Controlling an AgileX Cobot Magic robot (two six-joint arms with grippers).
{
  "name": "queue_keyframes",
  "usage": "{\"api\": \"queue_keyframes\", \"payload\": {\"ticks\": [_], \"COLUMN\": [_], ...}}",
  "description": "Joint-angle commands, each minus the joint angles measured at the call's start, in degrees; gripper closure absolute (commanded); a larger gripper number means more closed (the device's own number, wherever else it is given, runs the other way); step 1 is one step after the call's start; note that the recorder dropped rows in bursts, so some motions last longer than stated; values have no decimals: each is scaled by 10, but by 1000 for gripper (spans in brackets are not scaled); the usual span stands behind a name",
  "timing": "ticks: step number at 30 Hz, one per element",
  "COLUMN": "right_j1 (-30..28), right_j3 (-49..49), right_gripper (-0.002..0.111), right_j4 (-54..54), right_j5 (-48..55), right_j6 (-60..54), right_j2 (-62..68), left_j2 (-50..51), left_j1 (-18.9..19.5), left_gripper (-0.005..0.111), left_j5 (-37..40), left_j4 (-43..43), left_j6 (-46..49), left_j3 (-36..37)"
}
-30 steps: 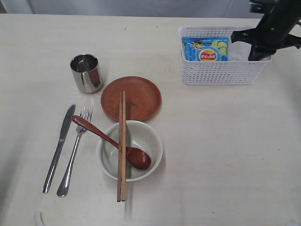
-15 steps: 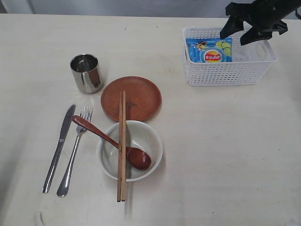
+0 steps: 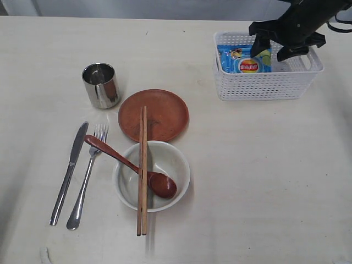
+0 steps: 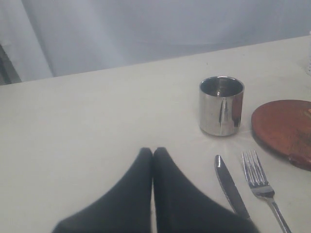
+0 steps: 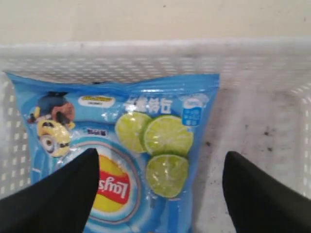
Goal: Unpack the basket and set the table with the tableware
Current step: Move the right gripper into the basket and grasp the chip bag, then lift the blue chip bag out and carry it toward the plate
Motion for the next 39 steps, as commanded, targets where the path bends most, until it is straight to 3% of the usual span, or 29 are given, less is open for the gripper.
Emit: {"api": "queue_keyframes", "payload": {"ticks": [1, 9, 11, 14, 19, 20, 39], "right_j1": [-1, 14, 20, 25, 25, 25, 25], "right_j3": [2, 2, 2, 2, 2, 2, 2], "right_gripper": [42, 42, 47, 64, 106, 108, 109], "right_j4": [-32, -18, -19, -19, -22, -22, -23], "right_j5": [-5, -6, -9, -9, 5, 8, 25], "right_j6": [30, -15, -30, -38, -52, -53, -55], "right_j2": [9, 31, 31, 31, 31, 31, -57], "left_j2": [-2, -2, -2, -2, -2, -2, -2], "left_j1": [1, 1, 1, 1, 1, 1, 1], "left_gripper": [107, 107, 107, 107, 107, 107, 107], "left_j5": [-4, -4, -4, -4, -4, -4, -4], "left_j4": [-1, -1, -1, -1, -1, -1, -1], "left_j6": [0, 0, 0, 0, 0, 0, 0], "left_j3": [1, 1, 1, 1, 1, 1, 1]}}
